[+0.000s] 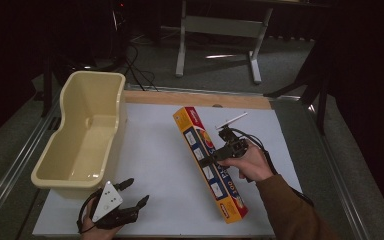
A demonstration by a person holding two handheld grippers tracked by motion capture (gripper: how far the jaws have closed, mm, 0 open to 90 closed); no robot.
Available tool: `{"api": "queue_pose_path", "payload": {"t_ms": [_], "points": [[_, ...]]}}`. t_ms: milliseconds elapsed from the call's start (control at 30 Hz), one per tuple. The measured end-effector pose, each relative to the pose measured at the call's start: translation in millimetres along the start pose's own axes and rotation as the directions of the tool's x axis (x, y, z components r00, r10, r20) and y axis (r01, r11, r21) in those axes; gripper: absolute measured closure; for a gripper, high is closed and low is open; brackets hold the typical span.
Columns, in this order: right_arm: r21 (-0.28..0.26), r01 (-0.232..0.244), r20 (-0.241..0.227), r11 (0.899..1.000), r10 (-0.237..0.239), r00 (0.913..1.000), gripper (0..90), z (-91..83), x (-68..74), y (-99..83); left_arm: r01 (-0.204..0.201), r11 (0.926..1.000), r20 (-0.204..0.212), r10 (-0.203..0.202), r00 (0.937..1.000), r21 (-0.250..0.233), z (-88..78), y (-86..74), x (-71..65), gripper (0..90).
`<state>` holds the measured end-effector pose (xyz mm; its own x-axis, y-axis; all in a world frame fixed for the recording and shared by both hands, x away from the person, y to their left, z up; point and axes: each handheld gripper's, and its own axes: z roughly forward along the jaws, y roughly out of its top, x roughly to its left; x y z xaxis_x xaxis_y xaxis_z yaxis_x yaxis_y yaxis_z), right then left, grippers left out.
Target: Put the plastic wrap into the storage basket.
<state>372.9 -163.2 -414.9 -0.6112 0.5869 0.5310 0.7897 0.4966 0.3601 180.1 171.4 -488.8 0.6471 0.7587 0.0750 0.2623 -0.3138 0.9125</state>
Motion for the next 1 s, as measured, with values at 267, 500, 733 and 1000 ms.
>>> {"api": "queue_pose_path", "payload": {"t_ms": [267, 500, 733, 1000], "points": [[-0.05, -0.01, -0.03, 0.999, 0.008, 0.9995, 42.0, -2.7, 17.4, 16.3, -0.002, 1.0, 0.001, 0.002, 1.0, -0.002, -0.7, 0.1, 0.1, 31.6], [-0.082, -0.008, -0.039, 0.997, 0.005, 0.9992, 42.0, -1.2, 33.7, 32.7, -0.002, 1.0, 0.002, 0.002, 1.0, -0.002, -0.7, 0.1, 0.2, 31.6], [-0.1, -0.02, -0.029, 0.995, 0.017, 0.9994, 42.0, 5.6, 43.7, 48.4, -0.001, 1.0, 0.002, 0.001, 1.0, -0.005, -1.3, 0.1, 0.3, 31.4], [-0.14, -0.029, -0.027, 0.99, 0.025, 0.9993, 42.0, 15.4, 58.3, 67.2, 0.001, 1.0, 0.003, -0.001, 1.0, -0.008, -2.0, 0.1, 0.2, 31.4]]}}
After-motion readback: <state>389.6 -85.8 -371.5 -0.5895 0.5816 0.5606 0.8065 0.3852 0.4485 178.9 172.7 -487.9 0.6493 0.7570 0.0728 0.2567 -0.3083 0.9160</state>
